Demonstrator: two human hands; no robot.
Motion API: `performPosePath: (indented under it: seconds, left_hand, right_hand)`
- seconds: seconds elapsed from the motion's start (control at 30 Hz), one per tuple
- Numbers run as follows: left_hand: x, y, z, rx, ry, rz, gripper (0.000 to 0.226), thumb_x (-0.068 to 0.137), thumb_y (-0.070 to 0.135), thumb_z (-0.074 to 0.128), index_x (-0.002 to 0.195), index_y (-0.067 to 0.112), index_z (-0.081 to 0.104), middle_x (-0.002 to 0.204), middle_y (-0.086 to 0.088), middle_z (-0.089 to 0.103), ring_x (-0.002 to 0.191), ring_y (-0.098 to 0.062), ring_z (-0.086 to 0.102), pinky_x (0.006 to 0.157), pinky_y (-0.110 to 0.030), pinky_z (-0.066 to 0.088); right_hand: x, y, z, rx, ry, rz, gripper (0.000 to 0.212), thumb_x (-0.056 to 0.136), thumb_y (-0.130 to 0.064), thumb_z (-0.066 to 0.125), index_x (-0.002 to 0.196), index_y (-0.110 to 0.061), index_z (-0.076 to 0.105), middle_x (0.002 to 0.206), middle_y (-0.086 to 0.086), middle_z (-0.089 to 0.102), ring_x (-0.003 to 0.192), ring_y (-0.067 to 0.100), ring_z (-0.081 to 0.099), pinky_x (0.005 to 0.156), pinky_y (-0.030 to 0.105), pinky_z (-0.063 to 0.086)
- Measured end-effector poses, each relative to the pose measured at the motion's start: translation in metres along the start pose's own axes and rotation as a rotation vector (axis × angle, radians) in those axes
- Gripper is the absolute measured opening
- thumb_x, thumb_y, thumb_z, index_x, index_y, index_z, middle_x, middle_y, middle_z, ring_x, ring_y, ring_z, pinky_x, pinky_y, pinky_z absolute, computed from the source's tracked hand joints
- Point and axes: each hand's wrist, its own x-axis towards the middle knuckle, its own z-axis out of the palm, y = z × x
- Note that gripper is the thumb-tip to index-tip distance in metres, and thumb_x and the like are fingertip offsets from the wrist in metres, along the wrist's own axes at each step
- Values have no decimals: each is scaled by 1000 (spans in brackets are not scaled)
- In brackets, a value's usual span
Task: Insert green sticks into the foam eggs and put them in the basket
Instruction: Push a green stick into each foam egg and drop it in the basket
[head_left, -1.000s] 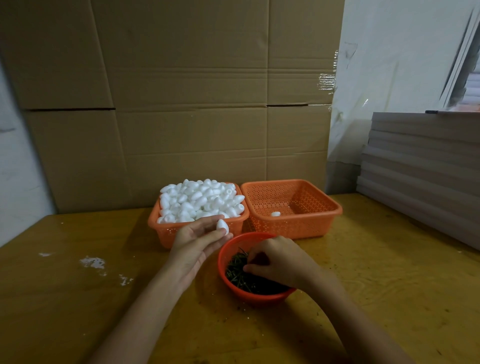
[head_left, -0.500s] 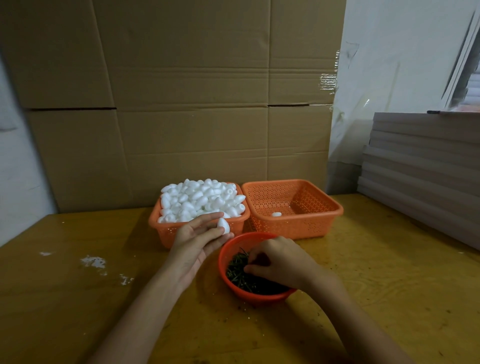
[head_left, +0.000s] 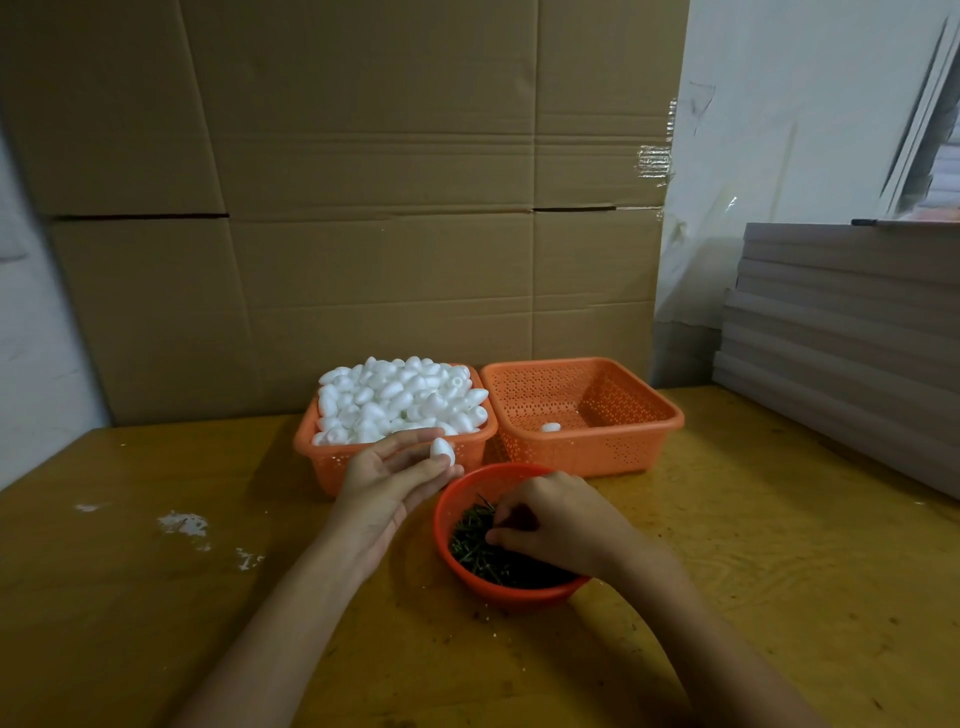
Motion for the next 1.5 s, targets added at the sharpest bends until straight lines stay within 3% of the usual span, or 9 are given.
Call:
performPosePath:
  seconds: [0.83,1.07,1.23,1.37,1.5]
  left_hand:
    - [-1,1,1,56,-34,-15,35,70,5,88,105,11,84,116,-24,77,104,-40,78,78,-27,65]
    - [-1,0,3,35,-52,-16,34,76,5,84,109,11,83,120,-22,77,106,-40,78,79,-28,65]
    - [0,0,3,35,-32,-26,49,75,5,83,123,7,74,119,-23,77,105,-41,78,77,-29,66]
    - [-1,2,3,24,-35,-36,38,72,4,84,109,7,79,118,-23,77,105,-38,78,75,-29,65]
    - [-1,0,2,65,-25,-11,40,68,5,90,107,9,80,117,-22,77,99,-37,79,75,-28,65]
  right_hand:
    - [-2,0,0,-4,11,-7,19,96,-45,70,101,-29,76,105,-16,72,95,5,65,84,31,57]
    - [-3,0,0,0,16,-19,16,95,-43,71,99,-28,75,104,-14,71,94,5,65,84,33,57]
    - [-3,1,0,-22,21,-24,17,94,-43,73,99,-28,74,108,-14,71,99,7,64,88,34,56]
    - [-2,0,0,-15,14,-26,18,94,-45,72,100,-28,74,109,-14,71,99,6,64,88,33,56]
    - [-2,0,1,-19,14,-23,19,93,-47,72,100,-29,74,107,-15,71,97,4,64,86,29,56]
